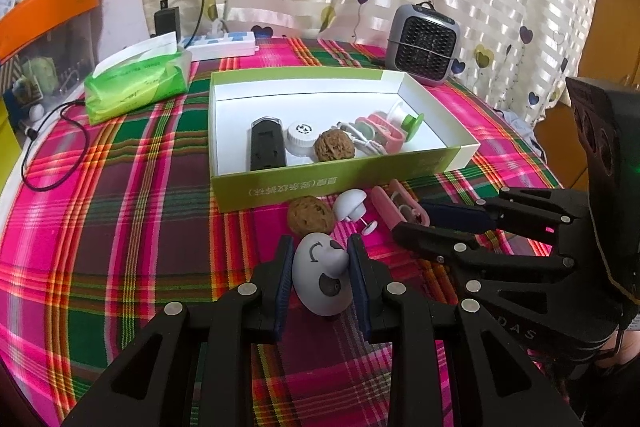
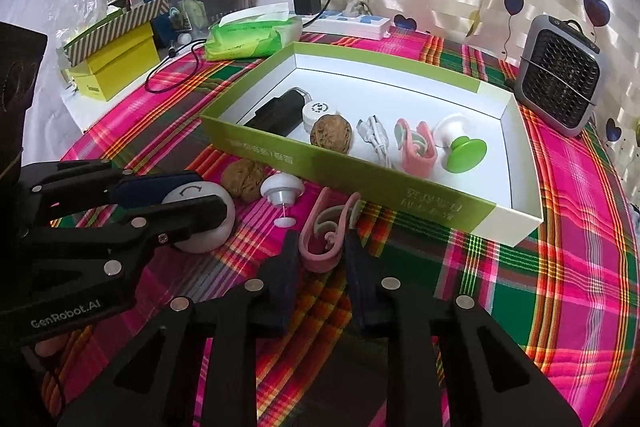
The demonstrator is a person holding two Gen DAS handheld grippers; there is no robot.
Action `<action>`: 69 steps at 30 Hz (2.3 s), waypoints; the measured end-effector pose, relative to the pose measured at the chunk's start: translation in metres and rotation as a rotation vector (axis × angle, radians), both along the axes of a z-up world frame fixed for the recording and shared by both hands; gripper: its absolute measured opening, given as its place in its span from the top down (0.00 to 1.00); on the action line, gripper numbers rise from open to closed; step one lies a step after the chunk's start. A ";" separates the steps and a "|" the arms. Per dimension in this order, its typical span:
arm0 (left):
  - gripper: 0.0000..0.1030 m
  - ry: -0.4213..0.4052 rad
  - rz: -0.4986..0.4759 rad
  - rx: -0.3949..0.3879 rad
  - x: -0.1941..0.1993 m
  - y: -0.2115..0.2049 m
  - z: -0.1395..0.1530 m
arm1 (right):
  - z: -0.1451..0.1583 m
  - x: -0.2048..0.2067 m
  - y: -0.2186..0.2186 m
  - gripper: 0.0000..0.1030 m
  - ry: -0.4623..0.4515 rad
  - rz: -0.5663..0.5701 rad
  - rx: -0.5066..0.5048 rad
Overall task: Organize objects
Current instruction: 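Grasp the pink clip with the right gripper while the left gripper holds the white item, then lift the pink clip with the right gripper while the left gripper holds the white item near the box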
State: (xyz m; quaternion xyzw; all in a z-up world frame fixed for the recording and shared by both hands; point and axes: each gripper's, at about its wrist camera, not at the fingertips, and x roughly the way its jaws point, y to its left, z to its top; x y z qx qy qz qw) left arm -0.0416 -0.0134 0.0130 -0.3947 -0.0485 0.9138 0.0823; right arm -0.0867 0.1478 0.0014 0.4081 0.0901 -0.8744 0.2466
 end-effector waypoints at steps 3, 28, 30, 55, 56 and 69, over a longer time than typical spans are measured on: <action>0.76 0.008 -0.007 0.008 0.001 0.000 0.001 | 0.002 0.004 0.004 0.78 0.008 -0.007 -0.014; 0.76 0.075 0.001 0.020 0.002 0.007 0.012 | 0.019 0.021 0.013 0.78 0.084 0.002 -0.093; 0.76 0.075 0.007 0.009 0.001 0.008 0.013 | 0.021 0.022 0.014 0.78 0.089 0.000 -0.098; 0.76 0.073 0.024 -0.023 -0.003 0.017 0.022 | 0.041 0.025 0.023 0.78 0.137 -0.028 -0.129; 0.76 0.075 0.023 -0.024 -0.003 0.018 0.023 | 0.042 0.025 0.024 0.78 0.138 -0.029 -0.129; 0.76 0.086 0.020 -0.029 -0.005 0.022 0.032 | 0.049 0.023 0.026 0.78 0.146 -0.035 -0.132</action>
